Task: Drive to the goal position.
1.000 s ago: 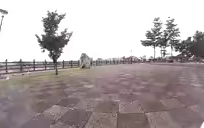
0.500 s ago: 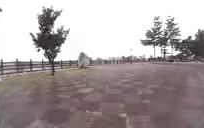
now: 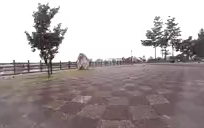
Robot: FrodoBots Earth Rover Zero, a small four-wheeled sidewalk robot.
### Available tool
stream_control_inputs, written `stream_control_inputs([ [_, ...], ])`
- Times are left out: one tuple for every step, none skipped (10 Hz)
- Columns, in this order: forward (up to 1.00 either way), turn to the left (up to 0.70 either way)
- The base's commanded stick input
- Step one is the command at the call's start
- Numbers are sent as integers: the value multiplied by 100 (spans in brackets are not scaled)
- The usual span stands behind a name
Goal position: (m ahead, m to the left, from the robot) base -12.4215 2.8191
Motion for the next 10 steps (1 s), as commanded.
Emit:
stream_control_inputs([
  [100,0],
  [100,0],
  [100,0],
  [100,0],
  [100,0],
  [100,0],
  [100,0],
  [100,0],
  [100,0],
  [100,0],
])
